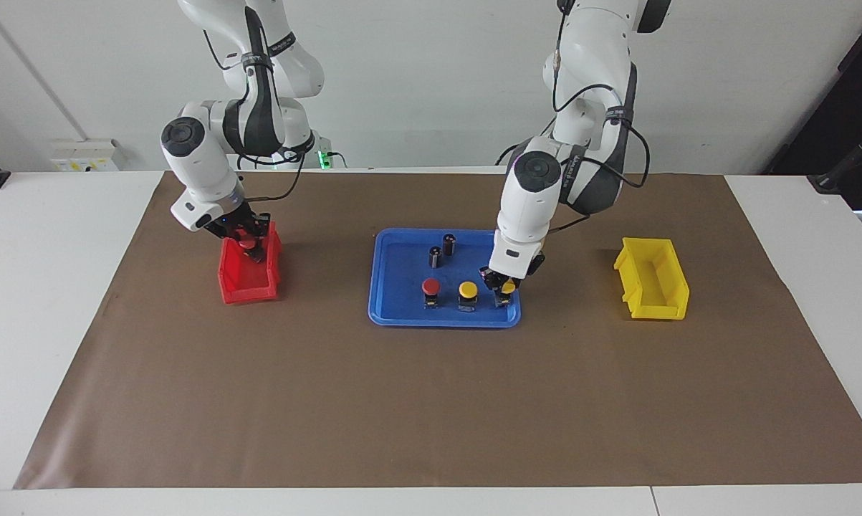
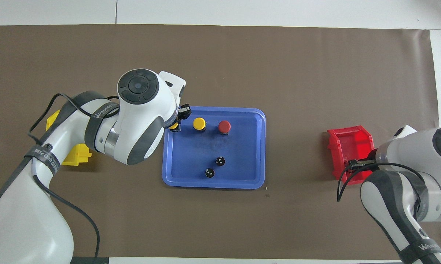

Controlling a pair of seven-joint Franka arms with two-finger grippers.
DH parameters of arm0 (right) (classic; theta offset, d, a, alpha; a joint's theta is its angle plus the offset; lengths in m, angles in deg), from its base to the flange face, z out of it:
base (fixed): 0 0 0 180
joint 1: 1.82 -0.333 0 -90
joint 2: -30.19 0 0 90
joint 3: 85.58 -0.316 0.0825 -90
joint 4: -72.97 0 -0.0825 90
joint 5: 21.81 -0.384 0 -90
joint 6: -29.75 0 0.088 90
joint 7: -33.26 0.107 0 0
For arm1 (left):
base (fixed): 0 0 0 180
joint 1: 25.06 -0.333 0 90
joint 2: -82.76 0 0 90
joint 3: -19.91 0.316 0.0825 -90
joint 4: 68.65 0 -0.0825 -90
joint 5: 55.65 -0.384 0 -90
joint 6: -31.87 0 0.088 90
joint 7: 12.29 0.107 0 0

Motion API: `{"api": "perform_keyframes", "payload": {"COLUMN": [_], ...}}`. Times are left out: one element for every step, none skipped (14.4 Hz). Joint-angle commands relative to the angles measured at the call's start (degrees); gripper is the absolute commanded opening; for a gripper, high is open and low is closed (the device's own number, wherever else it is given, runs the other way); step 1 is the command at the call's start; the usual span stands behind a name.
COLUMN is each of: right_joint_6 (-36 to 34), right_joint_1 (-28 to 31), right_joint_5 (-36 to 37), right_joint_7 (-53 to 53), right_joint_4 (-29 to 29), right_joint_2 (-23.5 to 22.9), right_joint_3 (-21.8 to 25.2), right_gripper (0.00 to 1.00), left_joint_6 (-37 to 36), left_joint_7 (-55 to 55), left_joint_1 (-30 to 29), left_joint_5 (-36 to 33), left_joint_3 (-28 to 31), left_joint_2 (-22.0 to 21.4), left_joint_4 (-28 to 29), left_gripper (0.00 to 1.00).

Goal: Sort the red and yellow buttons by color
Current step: 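Drop the yellow button into the yellow bin while the right gripper releases red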

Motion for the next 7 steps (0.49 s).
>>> {"api": "perform_keyframes", "payload": {"right_joint_6": [0.9,0.9,0.6,0.2,-0.2,-1.6,-4.2], "right_joint_1": [0.6,0.6,0.6,0.6,0.6,0.5,0.3], "right_joint_5": [-0.4,-0.4,-0.4,-0.4,-0.4,-0.4,-0.3], "right_joint_7": [-1.7,-2.0,-2.7,-3.1,-3.1,-3.2,-3.3], "right_joint_4": [-1.3,-1.2,-1.1,-0.6,0.2,1.7,4.2], "right_joint_2": [1.5,1.5,1.5,1.4,1.1,0.8,0.1], "right_joint_3": [-0.3,-0.3,-0.3,-0.3,-0.3,-0.3,-0.3], "right_gripper": [0.6,0.64,0.65,0.65,0.65,0.65,0.65], "left_joint_6": [-9.9,-13.5,-15.8,-17.6,-19.2,-20.3,-20.2], "left_joint_7": [0.4,1.9,6.0,12.1,18.3,22.8,26.6], "left_joint_1": [-2.7,-4.5,-6.5,-9.2,-12.6,-15.0,-17.6], "left_joint_5": [0.1,0.1,0.1,0.1,0.1,0.1,0.1], "left_joint_3": [0.8,0.8,0.8,0.8,0.8,0.9,0.9], "left_joint_2": [-5.0,-5.6,-6.7,-8.3,-9.8,-10.4,-10.6], "left_joint_4": [-3.8,-5.4,-5.7,-5.2,-4.9,-4.9,-4.9], "left_gripper": [0.02,0.02,0.02,0.02,0.02,0.02,0.02]}}
